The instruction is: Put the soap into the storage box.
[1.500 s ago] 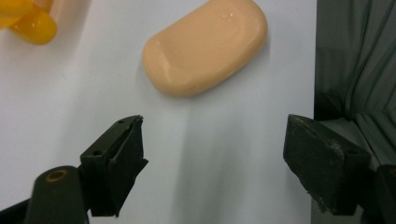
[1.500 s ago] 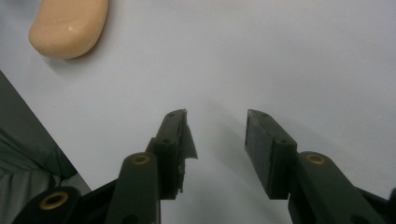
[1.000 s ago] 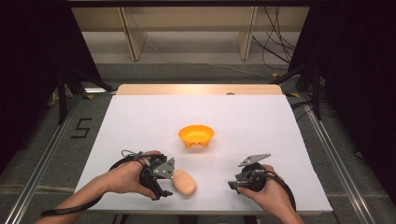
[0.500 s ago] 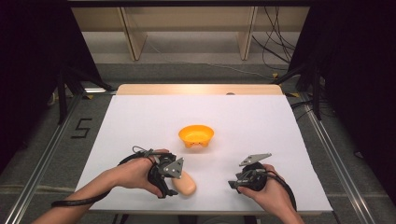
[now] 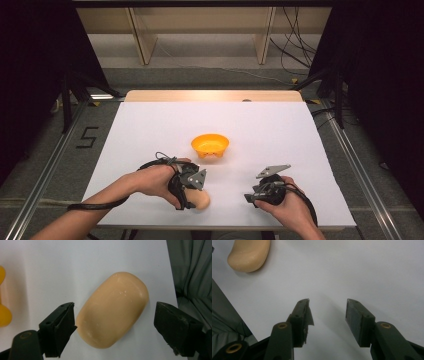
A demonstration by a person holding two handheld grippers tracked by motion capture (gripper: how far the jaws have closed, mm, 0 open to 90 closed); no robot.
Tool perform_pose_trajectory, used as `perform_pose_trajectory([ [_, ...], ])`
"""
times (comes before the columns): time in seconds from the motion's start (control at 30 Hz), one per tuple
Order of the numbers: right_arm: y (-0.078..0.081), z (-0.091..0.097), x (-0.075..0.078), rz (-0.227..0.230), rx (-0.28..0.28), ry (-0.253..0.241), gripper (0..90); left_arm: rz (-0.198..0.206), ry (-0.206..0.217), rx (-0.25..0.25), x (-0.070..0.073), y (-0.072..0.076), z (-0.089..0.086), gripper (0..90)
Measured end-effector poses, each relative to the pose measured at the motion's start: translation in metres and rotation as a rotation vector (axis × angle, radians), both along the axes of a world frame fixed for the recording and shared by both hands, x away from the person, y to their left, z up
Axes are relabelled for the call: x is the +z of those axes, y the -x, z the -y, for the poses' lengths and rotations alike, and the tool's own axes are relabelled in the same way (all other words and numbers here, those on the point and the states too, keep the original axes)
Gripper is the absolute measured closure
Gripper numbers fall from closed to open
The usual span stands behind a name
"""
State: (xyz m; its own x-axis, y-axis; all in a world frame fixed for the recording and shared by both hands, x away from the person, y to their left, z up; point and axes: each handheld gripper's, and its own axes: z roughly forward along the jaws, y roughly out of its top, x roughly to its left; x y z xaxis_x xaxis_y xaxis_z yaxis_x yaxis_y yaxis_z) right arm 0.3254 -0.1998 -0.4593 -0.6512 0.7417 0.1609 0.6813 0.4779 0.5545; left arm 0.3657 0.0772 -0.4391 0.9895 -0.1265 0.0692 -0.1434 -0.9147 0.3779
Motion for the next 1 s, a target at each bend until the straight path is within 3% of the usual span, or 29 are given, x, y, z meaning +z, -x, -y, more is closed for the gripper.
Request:
perform_pose_trajectory([
  [0.13, -0.001, 0.0, -0.002, 0.01, 0.006, 0.004, 54.0, -0.025, -0.01, -0.016, -0.003, 0.001, 0.006, 16.0],
  [0.23, 0.0, -0.001, -0.001, -0.01, 0.002, -0.003, 54.0, -0.049, -0.014, -0.023, -0.006, -0.001, 0.007, 15.5],
  [0.37, 0.0, -0.001, -0.001, -0.012, 0.005, -0.007, 54.0, -0.04, -0.045, -0.049, -0.009, -0.002, 0.01, 15.5],
  [0.63, 0.0, -0.001, -0.003, -0.007, 0.012, -0.015, 54.0, -0.056, -0.061, -0.057, -0.013, -0.003, 0.014, 15.0],
  [0.77, 0.0, -0.001, -0.002, -0.021, 0.017, 0.002, 53.7, -0.032, -0.097, -0.081, -0.015, -0.005, 0.017, 14.9],
  [0.8, 0.0, -0.001, -0.002, -0.022, 0.016, 0.003, 53.5, -0.044, -0.085, -0.066, -0.017, -0.004, 0.017, 14.7],
  [1.0, -0.001, 0.0, -0.004, -0.022, 0.027, 0.017, 52.5, -0.038, -0.118, -0.072, -0.021, -0.004, 0.02, 14.6],
])
